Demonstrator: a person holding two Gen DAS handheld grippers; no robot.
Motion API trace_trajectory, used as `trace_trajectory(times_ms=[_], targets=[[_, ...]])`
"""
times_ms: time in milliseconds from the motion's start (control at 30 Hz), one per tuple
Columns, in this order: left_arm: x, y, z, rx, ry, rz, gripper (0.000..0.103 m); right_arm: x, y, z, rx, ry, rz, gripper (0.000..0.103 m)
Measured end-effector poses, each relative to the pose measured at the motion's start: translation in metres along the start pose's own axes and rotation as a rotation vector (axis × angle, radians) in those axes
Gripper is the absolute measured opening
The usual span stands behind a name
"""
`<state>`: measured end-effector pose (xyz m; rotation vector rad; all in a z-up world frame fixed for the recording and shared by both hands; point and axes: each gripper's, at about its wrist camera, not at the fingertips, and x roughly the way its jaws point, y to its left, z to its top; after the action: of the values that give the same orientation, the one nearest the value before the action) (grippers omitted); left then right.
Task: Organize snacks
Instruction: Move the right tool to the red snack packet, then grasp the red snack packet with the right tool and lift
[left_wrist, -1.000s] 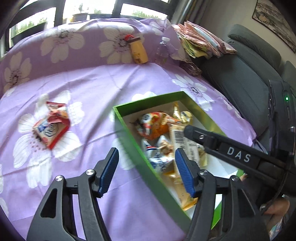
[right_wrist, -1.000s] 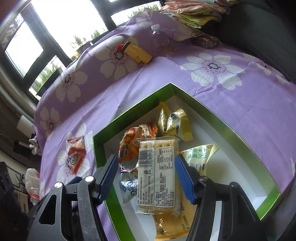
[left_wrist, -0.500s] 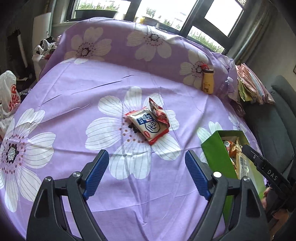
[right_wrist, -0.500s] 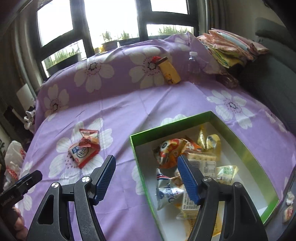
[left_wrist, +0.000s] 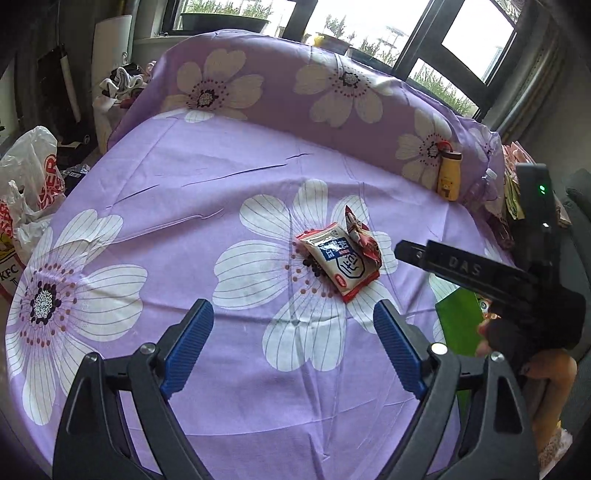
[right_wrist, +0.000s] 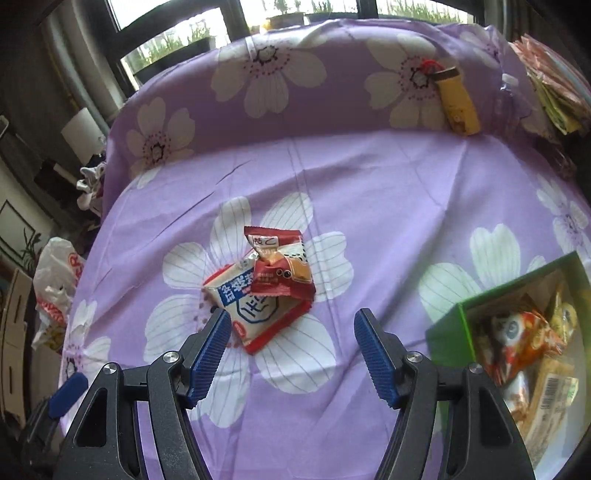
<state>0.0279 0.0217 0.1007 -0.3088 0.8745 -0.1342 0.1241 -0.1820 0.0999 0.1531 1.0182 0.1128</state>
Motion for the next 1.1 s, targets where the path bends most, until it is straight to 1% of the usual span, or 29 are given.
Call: trace_trajectory(times_ms=[100,200,300,333,367,400,433,467,600,667,733,867,1033,1100], targets=[[0.004,0.005,0.001,-0.015,0.017,0.003,0.089,0.035,0.005,0.017,0.01,0.046,0.016,0.07],[0.006,0.009,0.002,-0.028,0.02,0.007,0.089,0.068,0.0,0.028,0.057,0.104,0.053,0.07],[0.009,0.007,0.001,-0.015,0.027,0.026,0.089,0.091,-0.01,0.033,0.132,0.167,0.113,0.07],[0.01,0.007,0.0,-0.01,0.03,0.023,0.089,0.097,-0.012,0.033,0.154,0.186,0.121,0.069],[0.011,0.006,0.0,-0.009,0.032,0.02,0.089,0.099,-0.014,0.033,0.161,0.187,0.125,0.069],[0.011,0.006,0.0,-0.011,0.033,0.018,0.089,0.098,-0.013,0.032,0.15,0.165,0.121,0.067],[0.012,0.005,0.0,-0.01,0.033,0.018,0.089,0.097,-0.011,0.031,0.128,0.153,0.109,0.061],[0.013,0.004,0.0,-0.006,0.035,0.02,0.089,0.097,-0.008,0.03,0.104,0.152,0.092,0.057],[0.014,0.002,-0.001,0.009,0.04,0.027,0.089,0.095,-0.002,0.024,0.031,0.128,0.062,0.054],[0.014,0.001,-0.001,0.014,0.04,0.026,0.089,0.088,0.001,0.018,0.004,0.121,0.052,0.05],[0.015,0.001,-0.002,0.019,0.043,0.033,0.089,0.079,-0.001,0.011,-0.009,0.124,0.059,0.049],[0.018,-0.001,-0.004,0.027,0.054,0.039,0.089,0.06,-0.008,-0.009,-0.006,0.151,0.118,0.048],[0.023,-0.006,-0.009,0.044,0.072,0.051,0.089,0.021,-0.02,-0.038,-0.01,0.107,0.097,0.048],[0.026,-0.006,-0.011,0.046,0.086,0.057,0.089,0.01,-0.025,-0.052,-0.008,0.115,0.1,0.048]])
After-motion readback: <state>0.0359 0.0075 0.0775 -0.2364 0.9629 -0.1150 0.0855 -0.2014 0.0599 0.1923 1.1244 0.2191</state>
